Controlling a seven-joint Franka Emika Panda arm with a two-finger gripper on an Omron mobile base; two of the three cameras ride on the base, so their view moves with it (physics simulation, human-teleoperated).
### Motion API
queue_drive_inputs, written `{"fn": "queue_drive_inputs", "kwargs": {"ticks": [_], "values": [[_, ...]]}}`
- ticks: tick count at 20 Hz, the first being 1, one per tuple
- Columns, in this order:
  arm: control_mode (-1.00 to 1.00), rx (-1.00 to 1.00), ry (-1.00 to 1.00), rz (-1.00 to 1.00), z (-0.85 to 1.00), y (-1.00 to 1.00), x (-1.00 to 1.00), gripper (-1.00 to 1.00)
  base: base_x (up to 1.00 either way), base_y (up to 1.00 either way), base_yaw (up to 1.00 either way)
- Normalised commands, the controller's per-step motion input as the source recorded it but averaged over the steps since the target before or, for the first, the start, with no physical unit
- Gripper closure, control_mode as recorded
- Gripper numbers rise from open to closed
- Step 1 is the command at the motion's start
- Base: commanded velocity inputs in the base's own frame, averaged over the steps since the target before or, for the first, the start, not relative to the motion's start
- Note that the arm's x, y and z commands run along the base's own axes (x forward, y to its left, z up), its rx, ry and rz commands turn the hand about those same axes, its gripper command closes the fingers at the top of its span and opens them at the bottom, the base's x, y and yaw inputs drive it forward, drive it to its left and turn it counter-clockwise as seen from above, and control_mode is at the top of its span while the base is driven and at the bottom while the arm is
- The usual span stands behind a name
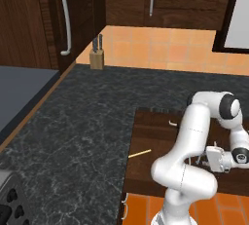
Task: Take a straw from the drawer in front and place it inside the glass cup on the dining counter.
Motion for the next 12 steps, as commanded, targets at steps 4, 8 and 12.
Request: {"fn": "queue_drive_inputs", "kwargs": {"ticks": [4, 8, 12], "values": [[-1.0, -0.13, 0.2, -0.1, 0.0, -0.89, 0.0, -1.0, 0.0, 0.0, 0.0], [-1.0, -0.11, 0.07, -0.04, 0.55, -0.6, -0.21, -1.0, 0.0, 0.0, 0.0], [-1.0, -0.05, 0.0, 0.0, 1.0, 0.19, -0.23, -1.0, 0.0, 0.0, 0.0]]}}
